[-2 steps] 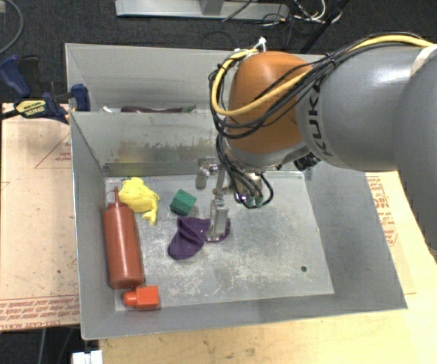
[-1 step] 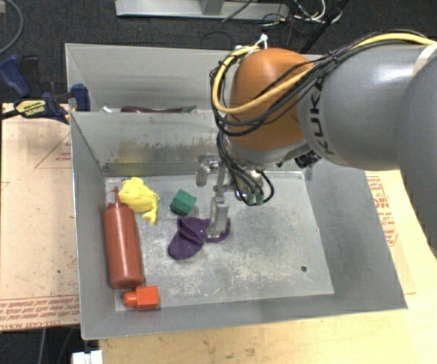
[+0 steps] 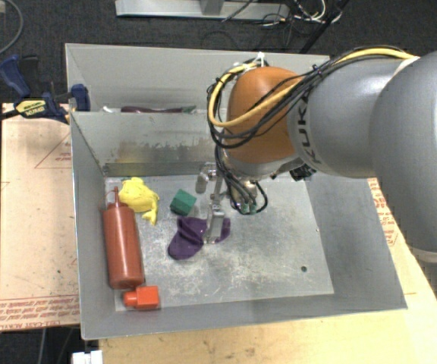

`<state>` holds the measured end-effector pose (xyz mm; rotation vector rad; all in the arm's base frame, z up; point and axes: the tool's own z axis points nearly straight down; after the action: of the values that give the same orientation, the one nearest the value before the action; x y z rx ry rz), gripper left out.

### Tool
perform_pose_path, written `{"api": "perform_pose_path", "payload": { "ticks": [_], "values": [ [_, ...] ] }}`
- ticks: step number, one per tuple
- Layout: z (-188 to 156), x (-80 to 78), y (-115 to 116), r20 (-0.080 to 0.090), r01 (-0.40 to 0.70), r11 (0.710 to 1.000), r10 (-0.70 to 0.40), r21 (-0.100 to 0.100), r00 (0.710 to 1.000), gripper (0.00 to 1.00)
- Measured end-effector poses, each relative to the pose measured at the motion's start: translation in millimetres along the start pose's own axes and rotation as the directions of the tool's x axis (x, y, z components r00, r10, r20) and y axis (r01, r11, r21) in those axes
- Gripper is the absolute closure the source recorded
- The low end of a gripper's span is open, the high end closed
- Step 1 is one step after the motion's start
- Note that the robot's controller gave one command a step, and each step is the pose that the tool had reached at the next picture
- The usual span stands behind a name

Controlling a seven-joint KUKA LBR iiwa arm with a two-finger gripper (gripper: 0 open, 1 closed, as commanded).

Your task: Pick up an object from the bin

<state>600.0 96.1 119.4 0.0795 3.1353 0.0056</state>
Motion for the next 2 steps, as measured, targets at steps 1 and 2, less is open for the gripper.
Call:
{"api": "perform_pose_path", "payload": {
  "ticks": [1,2],
  "values": [
    [49.3,1.0,-6.1,-0.003,-0.068,0.998,0.068,0.0,0.998,1.0],
    [49.3,1.0,-6.1,-0.003,-0.068,0.998,0.068,0.0,0.998,1.0]
  ]
}}
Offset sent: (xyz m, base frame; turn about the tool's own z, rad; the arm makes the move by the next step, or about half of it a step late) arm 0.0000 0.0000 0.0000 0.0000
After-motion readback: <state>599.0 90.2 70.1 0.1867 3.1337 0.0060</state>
